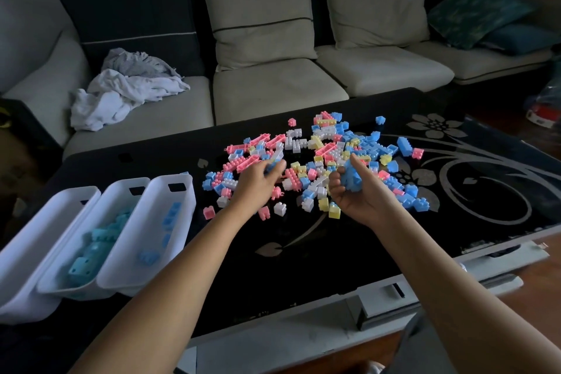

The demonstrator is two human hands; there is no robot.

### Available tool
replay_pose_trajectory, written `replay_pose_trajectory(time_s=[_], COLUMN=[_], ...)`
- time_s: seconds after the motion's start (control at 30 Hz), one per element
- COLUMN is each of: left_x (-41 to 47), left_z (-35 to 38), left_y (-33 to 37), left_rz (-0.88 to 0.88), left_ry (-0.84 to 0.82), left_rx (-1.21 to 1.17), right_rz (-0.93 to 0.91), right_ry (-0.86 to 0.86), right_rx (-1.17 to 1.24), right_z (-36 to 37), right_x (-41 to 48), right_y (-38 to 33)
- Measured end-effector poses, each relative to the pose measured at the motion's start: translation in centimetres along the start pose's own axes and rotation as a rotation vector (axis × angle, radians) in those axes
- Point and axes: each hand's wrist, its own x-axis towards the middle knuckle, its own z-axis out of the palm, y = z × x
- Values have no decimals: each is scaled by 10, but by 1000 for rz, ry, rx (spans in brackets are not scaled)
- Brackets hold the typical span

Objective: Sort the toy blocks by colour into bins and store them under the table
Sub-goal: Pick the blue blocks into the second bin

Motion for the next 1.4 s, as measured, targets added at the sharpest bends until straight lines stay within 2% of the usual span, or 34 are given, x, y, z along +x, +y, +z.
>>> replay_pose_trajectory(time_s=[0.1, 0.17, 0.27, 0.33, 0.43, 0.67, 0.77, 0.93, 1.07, 1.2, 1.33, 1.4], left_x=[-12, -23, -42, -55, -79, -112, -119, -125, -125, -118, -99, -88], left_z=[-26, -47, -81, -104, -126, -128, -129, -134, -143, -146, -130, -114], left_y=[-2, -12, -36, -55, -78, -99, -102, -96, -93, -79, -60, -53], left_rz=[-219, -285, -263, -244, -280, -192, -142, -193, -210, -148, -41, 7], left_ry=[24, 88, 194, 235, 257, 223, 191, 93, 157, 304, 326, 270], left_rx=[-298, -297, -127, 74, 346, 697, 668, 598, 488, 404, 290, 238], right_rz=[49, 93, 176, 217, 235, 362, 357, 341, 297, 200, 36, -125], right_ry=[-58, -71, -65, -59, -68, -139, -152, -131, -183, -229, -187, -167], right_rx=[-124, -201, -265, -332, -432, -600, -697, -831, -839, -931, -1173, -1526], right_z=[7, 14, 27, 44, 83, 168, 185, 192, 188, 168, 130, 108], right_x=[-5, -4, 4, 12, 22, 34, 39, 50, 48, 44, 48, 50], right_y=[9, 19, 35, 47, 73, 137, 154, 159, 141, 103, 71, 62])
